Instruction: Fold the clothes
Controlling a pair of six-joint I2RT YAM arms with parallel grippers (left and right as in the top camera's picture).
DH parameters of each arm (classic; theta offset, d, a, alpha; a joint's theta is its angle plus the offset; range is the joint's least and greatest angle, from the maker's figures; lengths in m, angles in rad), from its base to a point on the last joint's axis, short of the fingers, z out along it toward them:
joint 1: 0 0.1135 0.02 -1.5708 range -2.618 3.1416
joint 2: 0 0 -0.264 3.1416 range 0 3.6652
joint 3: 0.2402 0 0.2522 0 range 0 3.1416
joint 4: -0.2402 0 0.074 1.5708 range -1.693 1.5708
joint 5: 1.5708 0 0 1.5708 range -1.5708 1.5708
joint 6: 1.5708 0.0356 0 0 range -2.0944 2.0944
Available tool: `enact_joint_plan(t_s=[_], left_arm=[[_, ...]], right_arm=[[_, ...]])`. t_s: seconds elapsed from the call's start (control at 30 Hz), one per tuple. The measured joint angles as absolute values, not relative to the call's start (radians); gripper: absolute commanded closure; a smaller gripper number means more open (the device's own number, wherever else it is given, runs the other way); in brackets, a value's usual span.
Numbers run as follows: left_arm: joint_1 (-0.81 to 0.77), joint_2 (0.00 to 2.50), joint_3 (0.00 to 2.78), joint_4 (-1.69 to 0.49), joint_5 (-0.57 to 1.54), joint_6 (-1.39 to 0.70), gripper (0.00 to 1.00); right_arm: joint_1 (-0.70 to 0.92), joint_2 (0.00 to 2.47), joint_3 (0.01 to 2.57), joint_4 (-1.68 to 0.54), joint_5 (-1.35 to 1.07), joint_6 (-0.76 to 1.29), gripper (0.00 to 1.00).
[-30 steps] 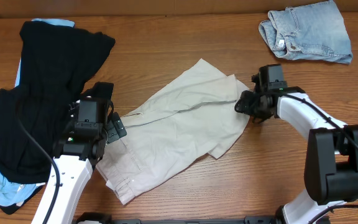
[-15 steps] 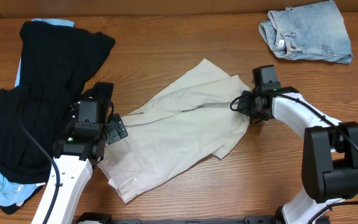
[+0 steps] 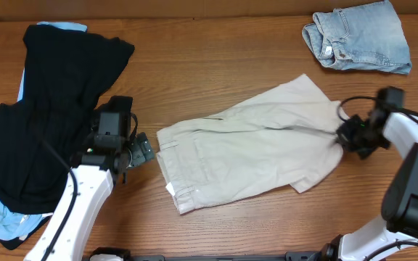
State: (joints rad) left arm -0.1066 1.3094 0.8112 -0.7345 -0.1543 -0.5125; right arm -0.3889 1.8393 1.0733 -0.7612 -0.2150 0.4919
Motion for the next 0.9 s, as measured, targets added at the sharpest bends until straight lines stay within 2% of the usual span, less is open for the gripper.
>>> enact_joint_plan(t_s=[0.13,0.17,0.3,0.43,0.63,0.9], left_arm=[[-0.107,1.362,0.811,-0.722,-0.137,-0.5,0.0],[-0.107,1.374,0.811,-0.71,-0.124,-0.485,0.0],[-0.107,1.401,0.811,-0.669,-0.062,-0.415,0.0],[-0.107,1.406,0.811,-0.647,-0.032,-0.38,0.0],[-0.107,1.406,0.811,-0.61,-0.016,-0.362,0.0],[-0.107,1.406,0.811,-0.596,-0.011,-0.362,0.0]], right_arm=[[-0.426,1.837,1.071,-0.796,-0.271,0.446,0.93],[-0.426,1.831,1.069,-0.803,-0.277,0.437,0.89],[-0.424,1.758,1.058,-0.839,-0.29,0.416,0.53],[-0.423,1.602,1.069,-0.886,-0.288,0.394,0.41],[-0.381,1.464,1.109,-0.879,-0.273,0.38,0.42],[-0.237,1.541,1.099,-0.815,-0.199,0.475,0.42]])
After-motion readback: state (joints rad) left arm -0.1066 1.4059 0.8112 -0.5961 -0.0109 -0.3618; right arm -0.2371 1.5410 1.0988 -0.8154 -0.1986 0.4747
